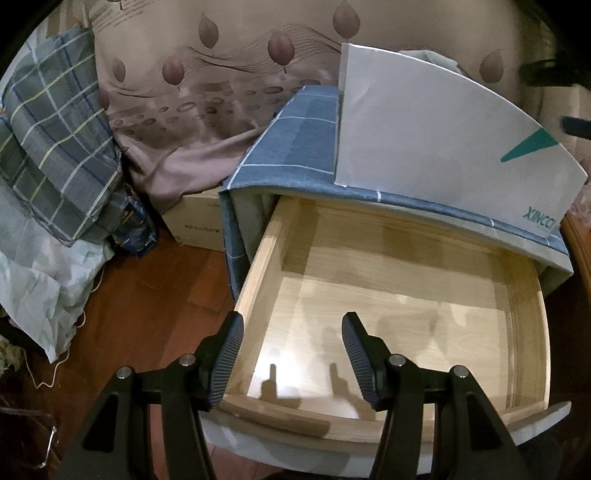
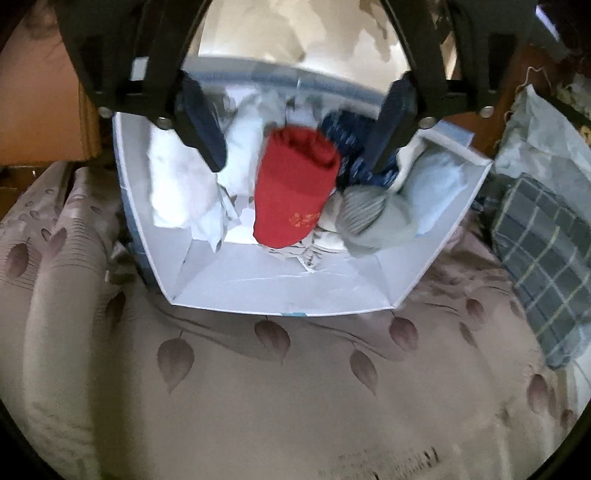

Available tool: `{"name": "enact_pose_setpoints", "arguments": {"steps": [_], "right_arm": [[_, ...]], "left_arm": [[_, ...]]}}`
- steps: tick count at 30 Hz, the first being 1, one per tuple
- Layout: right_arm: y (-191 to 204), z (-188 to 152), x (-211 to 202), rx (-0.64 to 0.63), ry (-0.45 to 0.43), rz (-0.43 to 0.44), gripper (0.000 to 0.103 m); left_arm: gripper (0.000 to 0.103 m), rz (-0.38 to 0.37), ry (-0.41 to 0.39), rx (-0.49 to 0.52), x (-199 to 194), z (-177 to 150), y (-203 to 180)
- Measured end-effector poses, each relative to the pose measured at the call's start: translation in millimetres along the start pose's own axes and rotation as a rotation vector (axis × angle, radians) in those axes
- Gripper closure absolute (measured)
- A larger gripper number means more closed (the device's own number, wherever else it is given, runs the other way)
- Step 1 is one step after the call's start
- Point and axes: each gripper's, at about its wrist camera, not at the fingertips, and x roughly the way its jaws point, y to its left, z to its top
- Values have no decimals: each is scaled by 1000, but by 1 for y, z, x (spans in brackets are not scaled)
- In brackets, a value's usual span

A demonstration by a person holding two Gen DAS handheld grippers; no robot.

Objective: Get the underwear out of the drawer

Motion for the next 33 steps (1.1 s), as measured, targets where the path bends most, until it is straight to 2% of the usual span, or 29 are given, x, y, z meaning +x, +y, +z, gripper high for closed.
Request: {"name": "enact_pose_setpoints", "arguments": {"steps": [3,8,11,13,17,22,33], "right_arm": [[-6,-28,-33,-13,-61,-12,13],[-13,-84,-56,-38,-88,-52,7],[-17,-125,-53,-41,-61,-82,6],[-18,-150,-41,-41,-10,-101,6],[-22,-184,-23,-4,59,-95,6],[-25,-205,-12,12,82,-103,6],[-31,-212,2,38,138,-87,6]], "left_arm": [[46,-3,-2,10,0,0,-3],[46,-17,-6,26,-3,-2,-9],[46,-32,-8,47,-6,-5,-16],[46,-37,-11,68,-10,-7,-21],[46,-47,-13,99,-14,-13,-30],[46,-52,-2,115,-13,-18,-35],[46,-32,-4,124,-11,-24,-39]]}}
